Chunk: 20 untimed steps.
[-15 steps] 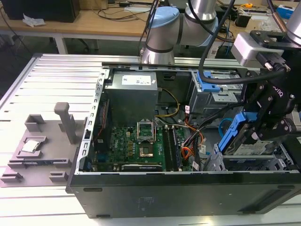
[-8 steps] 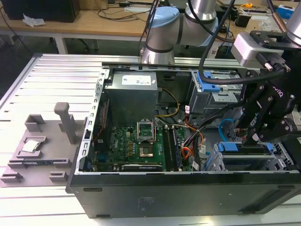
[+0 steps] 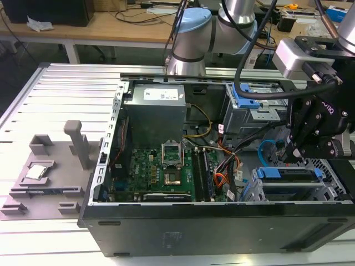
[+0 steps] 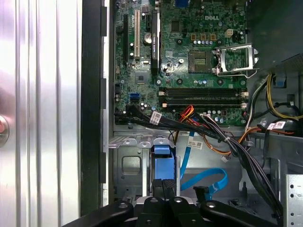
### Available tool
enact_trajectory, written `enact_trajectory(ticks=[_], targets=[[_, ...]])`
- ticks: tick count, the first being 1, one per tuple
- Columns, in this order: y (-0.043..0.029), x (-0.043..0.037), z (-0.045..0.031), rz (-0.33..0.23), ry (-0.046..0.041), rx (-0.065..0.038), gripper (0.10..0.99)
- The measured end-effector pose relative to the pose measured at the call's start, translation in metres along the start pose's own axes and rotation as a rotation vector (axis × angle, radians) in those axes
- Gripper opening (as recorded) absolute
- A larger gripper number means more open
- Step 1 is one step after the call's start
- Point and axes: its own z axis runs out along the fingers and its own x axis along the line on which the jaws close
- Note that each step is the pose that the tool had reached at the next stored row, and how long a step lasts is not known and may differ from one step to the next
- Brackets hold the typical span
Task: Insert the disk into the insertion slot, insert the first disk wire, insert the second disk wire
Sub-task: 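Insert the disk into the insertion slot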
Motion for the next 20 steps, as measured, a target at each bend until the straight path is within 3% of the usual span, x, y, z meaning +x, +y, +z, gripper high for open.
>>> enact_trajectory(ticks=[10,15,20], targets=[[-0.0002,0.0,0.0002,0.0,-0.0002,0.0,0.106],[-0.0071,-0.0003,0.0002,0.0,-0.0002,-0.001,0.106],[-0.0088,-0.0003,0.0075,0.0,-0.0001,-0.002,0.106]])
